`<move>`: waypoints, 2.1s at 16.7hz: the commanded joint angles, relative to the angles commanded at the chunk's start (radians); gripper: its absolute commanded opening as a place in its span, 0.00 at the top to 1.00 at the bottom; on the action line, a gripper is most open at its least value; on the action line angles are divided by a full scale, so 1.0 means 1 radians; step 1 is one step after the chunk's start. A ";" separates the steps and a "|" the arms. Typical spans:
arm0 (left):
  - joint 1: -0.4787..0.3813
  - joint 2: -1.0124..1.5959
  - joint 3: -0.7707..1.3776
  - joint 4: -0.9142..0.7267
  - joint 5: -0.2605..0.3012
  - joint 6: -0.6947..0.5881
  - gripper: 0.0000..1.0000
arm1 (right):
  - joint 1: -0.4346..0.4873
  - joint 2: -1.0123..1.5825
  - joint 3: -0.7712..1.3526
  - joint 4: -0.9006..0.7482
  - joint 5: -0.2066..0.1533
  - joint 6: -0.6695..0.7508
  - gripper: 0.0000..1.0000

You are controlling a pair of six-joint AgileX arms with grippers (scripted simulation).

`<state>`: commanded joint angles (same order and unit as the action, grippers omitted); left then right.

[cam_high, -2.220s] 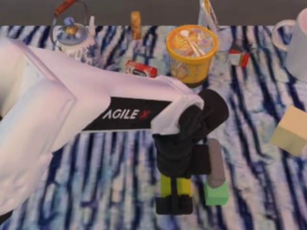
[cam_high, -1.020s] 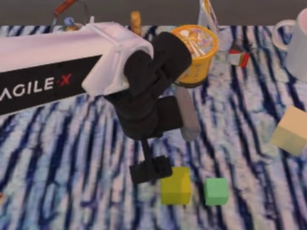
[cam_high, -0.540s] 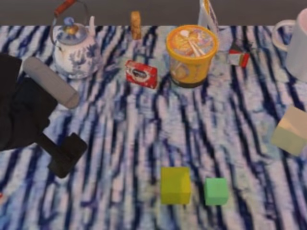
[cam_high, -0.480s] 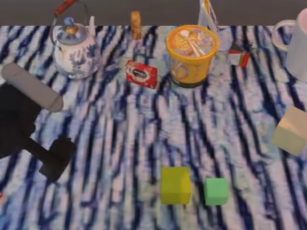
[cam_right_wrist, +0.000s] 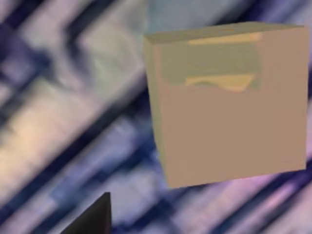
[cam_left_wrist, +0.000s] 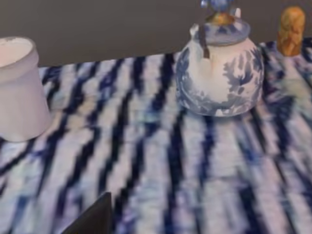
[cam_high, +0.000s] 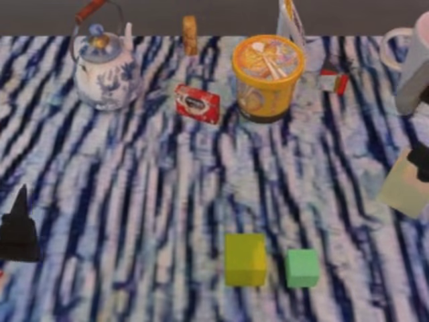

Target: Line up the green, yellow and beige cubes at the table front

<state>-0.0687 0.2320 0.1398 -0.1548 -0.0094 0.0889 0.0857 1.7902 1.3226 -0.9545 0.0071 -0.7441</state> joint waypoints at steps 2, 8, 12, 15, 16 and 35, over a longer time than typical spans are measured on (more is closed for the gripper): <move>0.043 -0.107 -0.072 0.071 0.004 -0.042 0.00 | 0.005 0.110 0.090 -0.056 -0.002 -0.047 0.00; 0.089 -0.232 -0.140 0.155 0.009 -0.089 0.00 | 0.009 0.223 0.187 -0.112 -0.006 -0.096 0.00; 0.089 -0.232 -0.140 0.155 0.009 -0.089 0.00 | 0.005 0.223 0.182 -0.107 -0.005 -0.095 0.00; 0.089 -0.232 -0.140 0.155 0.009 -0.089 0.00 | 0.008 0.255 0.140 -0.037 -0.005 -0.096 0.00; 0.089 -0.232 -0.140 0.155 0.009 -0.089 0.00 | 0.009 0.273 0.119 0.006 -0.005 -0.095 0.00; 0.089 -0.232 -0.140 0.155 0.009 -0.089 0.00 | 0.011 0.363 0.014 0.200 -0.005 -0.092 0.75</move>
<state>0.0200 0.0000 0.0000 0.0000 0.0000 0.0000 0.0967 2.1535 1.3369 -0.7542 0.0026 -0.8361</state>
